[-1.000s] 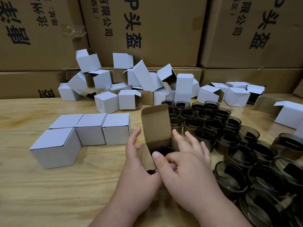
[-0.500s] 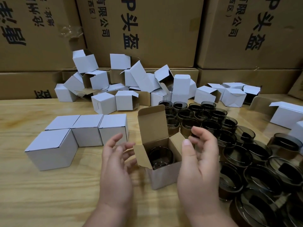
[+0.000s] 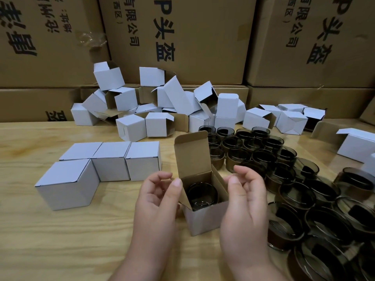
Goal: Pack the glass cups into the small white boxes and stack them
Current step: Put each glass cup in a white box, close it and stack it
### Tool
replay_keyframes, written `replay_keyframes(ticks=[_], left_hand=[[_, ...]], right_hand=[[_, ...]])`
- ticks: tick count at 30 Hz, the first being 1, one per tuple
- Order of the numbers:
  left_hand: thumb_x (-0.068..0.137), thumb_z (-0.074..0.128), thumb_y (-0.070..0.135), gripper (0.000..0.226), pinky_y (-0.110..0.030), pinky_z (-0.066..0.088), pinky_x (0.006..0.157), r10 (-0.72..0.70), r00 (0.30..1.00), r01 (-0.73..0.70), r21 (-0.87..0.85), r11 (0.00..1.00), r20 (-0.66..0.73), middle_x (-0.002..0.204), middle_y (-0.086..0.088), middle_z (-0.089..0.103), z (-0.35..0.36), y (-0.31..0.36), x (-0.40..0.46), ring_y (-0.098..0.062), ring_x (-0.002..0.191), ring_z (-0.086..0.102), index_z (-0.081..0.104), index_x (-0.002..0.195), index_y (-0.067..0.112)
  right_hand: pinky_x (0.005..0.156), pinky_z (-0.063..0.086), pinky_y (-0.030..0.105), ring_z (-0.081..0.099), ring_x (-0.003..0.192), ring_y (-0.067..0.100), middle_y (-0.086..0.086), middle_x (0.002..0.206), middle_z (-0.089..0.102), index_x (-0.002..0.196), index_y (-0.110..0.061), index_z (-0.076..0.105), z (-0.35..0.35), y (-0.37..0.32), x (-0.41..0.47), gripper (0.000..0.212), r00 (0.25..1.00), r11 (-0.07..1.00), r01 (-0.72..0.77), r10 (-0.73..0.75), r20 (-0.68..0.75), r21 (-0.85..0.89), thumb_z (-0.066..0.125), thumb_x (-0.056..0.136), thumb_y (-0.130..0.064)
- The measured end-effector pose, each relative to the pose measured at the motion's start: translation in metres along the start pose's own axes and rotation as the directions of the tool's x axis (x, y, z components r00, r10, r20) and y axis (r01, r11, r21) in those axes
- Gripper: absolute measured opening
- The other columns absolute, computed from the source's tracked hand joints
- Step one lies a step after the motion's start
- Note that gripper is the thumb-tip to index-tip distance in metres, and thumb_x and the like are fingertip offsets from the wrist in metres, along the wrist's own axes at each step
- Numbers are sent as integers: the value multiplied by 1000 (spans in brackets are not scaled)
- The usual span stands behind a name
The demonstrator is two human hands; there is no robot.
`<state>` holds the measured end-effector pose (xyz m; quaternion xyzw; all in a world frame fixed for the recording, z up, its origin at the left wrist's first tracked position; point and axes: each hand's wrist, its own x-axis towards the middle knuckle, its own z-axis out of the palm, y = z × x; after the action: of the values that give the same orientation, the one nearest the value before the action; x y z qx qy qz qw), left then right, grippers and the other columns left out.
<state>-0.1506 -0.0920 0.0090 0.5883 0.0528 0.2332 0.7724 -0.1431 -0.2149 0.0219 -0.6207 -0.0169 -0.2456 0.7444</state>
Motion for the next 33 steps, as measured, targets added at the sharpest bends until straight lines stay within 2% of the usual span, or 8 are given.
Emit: replay_keyframes(ticks=[3,10,14,18,20,24,30,33], left_hand=[[77,68,32,20,-21,54,73,99,994,-103,73,992,50,87,12,70,0,1,-3,-6,83,64,69,97,35],[76,68,39,32,-15,52,72,206,974,-214,91,973,89,96,9,73,1,4,-6,-8,88,64,65,104,25],[75,61,48,24,-19,52,80,236,967,-248,129,960,98,100,6,74,0,5,-6,-10,94,65,66,97,40],[79,59,46,28,-36,47,91,270,951,-300,228,927,151,103,6,74,0,5,-9,-14,104,64,63,106,48],[82,60,41,33,-27,44,91,262,950,-304,300,904,172,104,10,74,1,3,-9,-11,109,63,59,113,52],[85,59,28,42,-1,38,78,243,954,-297,422,857,177,105,16,72,0,0,-8,-6,113,61,55,116,57],[85,58,31,42,1,37,77,250,956,-293,487,823,152,102,23,72,2,-2,-6,-3,111,59,52,113,61],[88,63,25,44,-1,40,76,250,956,-293,475,830,153,102,20,72,1,-2,-7,-5,107,61,53,113,60]], right_hand=[[77,47,11,65,97,6,-13,101,69,107,-33,65,1,1,0,24,1000,1000,20,-19,19,-9,50,89,-38],[88,50,24,64,107,12,-12,103,67,87,-25,73,0,7,2,37,985,980,158,-147,93,-123,41,92,-45],[93,50,41,62,112,13,-13,106,68,95,-28,73,-2,12,3,41,987,971,150,-136,89,-183,37,92,-48],[94,50,44,63,110,14,-12,103,68,82,-26,71,-1,12,4,41,989,976,141,-132,66,-165,36,91,-47],[94,50,44,63,110,14,-11,103,68,80,-26,71,-1,13,5,42,991,977,131,-122,63,-166,36,91,-46],[91,49,39,62,109,12,-12,103,67,80,-26,71,-1,14,5,43,992,977,123,-115,56,-172,35,90,-47],[79,40,8,61,105,1,-17,102,67,76,-26,71,0,9,4,42,999,984,20,-12,45,-178,38,91,-46],[67,38,2,60,95,-6,-19,98,66,76,-29,70,0,9,6,27,996,975,-57,69,49,-215,51,94,-33]])
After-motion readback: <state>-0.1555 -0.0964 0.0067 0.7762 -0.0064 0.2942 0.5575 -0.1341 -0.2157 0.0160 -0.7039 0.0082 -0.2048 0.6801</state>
